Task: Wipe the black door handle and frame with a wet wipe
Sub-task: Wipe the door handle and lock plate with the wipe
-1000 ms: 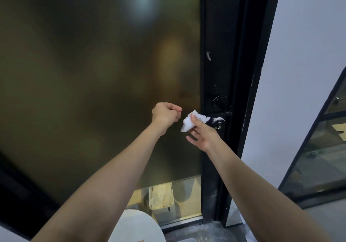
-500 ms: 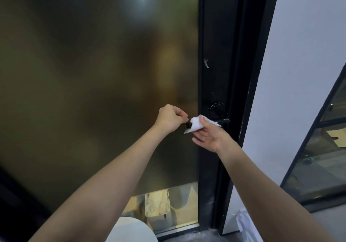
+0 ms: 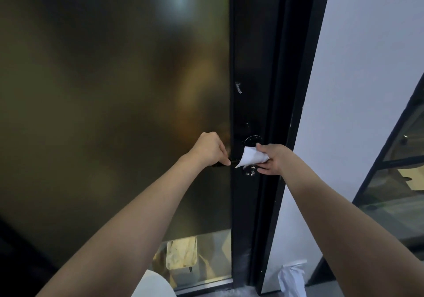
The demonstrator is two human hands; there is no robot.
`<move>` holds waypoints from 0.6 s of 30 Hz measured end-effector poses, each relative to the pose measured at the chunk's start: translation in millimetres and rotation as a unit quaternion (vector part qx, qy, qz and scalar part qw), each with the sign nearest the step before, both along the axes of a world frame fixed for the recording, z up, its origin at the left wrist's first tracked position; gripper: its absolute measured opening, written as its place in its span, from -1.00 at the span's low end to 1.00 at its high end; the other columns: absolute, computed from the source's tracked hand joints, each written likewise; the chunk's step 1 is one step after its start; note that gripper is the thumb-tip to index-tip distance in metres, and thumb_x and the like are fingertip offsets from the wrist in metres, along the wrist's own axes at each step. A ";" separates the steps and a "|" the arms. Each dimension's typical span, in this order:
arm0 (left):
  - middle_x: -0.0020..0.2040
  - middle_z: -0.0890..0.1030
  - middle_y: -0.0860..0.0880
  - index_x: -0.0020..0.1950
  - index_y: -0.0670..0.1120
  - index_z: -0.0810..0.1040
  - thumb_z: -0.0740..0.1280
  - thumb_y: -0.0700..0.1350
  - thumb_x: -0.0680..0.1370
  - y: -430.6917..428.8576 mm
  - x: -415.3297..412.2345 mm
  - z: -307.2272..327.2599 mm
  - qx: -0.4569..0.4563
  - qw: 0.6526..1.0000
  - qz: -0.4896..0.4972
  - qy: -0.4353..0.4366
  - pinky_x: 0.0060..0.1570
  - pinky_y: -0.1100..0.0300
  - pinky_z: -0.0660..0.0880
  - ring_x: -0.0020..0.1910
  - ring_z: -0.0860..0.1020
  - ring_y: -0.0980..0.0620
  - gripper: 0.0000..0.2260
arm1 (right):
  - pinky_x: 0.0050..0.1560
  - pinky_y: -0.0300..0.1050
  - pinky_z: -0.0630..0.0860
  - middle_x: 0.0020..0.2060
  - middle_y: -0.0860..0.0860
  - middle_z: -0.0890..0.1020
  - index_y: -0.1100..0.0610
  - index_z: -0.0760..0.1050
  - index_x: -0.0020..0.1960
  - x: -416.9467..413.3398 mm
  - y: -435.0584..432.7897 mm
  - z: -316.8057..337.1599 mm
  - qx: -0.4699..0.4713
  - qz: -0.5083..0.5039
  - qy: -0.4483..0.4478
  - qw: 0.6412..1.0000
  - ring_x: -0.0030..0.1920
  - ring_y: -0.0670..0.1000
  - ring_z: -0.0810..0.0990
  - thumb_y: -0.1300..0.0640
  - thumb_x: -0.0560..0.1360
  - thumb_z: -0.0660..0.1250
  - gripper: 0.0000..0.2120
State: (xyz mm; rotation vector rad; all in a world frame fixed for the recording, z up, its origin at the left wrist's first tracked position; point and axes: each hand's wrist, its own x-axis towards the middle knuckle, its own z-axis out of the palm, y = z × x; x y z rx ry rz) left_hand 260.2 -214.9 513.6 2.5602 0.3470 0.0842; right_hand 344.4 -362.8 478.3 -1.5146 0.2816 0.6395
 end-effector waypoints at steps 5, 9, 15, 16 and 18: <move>-0.11 0.64 -0.08 -0.06 -0.15 0.70 0.55 -0.18 0.32 -0.4 0.2 2.2 -0.009 1.000 0.016 0.018 -0.12 0.27 0.45 -0.07 0.57 0.02 -0.78 | 0.11 0.03 0.49 0.08 0.15 0.60 0.18 0.44 0.10 6.2 -6.2 -6.8 0.037 0.030 0.013 0.999 0.11 0.11 0.59 0.04 0.47 0.39 -0.70; -0.07 0.64 -0.07 -0.08 -0.12 0.70 0.57 -0.16 0.30 -2.1 3.2 3.6 -0.010 0.999 0.029 0.033 -0.08 0.27 0.42 -0.08 0.54 0.05 -0.77 | -0.14 0.02 0.64 -0.10 0.23 0.59 0.22 0.43 0.16 6.8 -17.8 -7.6 0.084 0.056 0.064 0.993 -0.19 0.14 0.64 0.03 0.41 0.44 -0.57; 0.00 0.63 -0.10 -0.09 -0.12 0.70 0.57 -0.15 0.29 -7.1 4.5 3.3 -0.004 0.998 0.047 0.041 -0.02 0.24 0.45 0.04 0.56 -0.02 -0.78 | -0.33 -0.08 0.66 0.17 0.26 0.49 0.32 0.49 0.11 9.8 -40.8 -1.1 0.065 0.109 0.031 0.991 -0.12 0.14 0.61 0.38 0.41 0.40 -0.72; 0.00 0.64 -0.10 -0.09 -0.12 0.70 0.57 -0.15 0.29 -7.6 4.2 3.5 -0.005 0.998 0.050 0.041 -0.01 0.24 0.46 0.04 0.57 -0.02 -0.78 | -0.33 -0.10 0.66 0.19 0.25 0.48 0.34 0.47 0.08 9.9 -44.5 1.3 0.048 0.115 0.015 0.992 -0.11 0.13 0.60 0.41 0.41 0.39 -0.74; -0.01 0.65 -0.11 -0.08 -0.13 0.70 0.56 -0.16 0.30 -7.9 3.9 3.7 -0.007 0.998 0.054 0.040 -0.01 0.24 0.46 0.04 0.57 -0.01 -0.78 | -0.22 -0.13 0.66 0.16 0.23 0.48 0.34 0.46 0.00 9.2 -47.9 7.6 0.025 0.098 -0.022 0.995 -0.07 0.11 0.59 0.43 0.43 0.36 -0.83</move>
